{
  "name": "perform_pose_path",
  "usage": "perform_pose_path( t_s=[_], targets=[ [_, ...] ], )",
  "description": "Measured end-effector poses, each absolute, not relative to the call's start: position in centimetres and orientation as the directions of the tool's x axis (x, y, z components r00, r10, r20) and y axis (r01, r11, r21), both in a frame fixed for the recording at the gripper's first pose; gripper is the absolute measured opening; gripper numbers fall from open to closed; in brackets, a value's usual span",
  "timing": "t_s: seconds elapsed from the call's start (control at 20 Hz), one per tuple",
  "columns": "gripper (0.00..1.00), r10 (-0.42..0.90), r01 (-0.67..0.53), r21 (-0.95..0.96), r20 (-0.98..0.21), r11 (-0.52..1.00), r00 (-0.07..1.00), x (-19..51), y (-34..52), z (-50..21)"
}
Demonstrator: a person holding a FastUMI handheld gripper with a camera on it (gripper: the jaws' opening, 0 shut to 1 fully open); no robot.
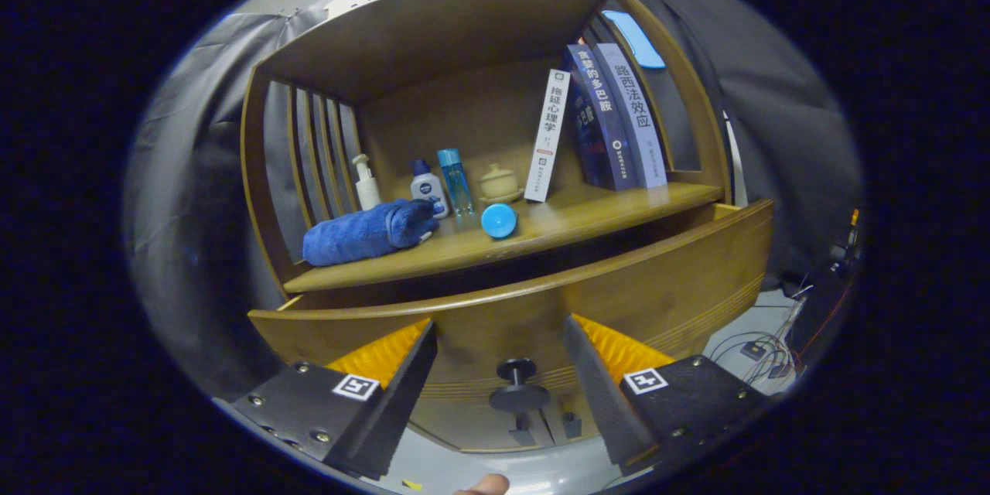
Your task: Pull open the drawer, take out the items inside it, and place them on the countertop above the cabinet.
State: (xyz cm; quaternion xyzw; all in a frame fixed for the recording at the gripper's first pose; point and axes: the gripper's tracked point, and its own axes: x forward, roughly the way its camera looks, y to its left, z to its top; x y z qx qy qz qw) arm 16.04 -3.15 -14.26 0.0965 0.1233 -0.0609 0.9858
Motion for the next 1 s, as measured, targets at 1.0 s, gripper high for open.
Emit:
perform_pose_path(
  t_s=[1.0],
  targets=[
    [0.98,-0.097,0.156,0.229,-0.249,0.961,0.964,21.2,-3.5,-14.9]
  ],
)
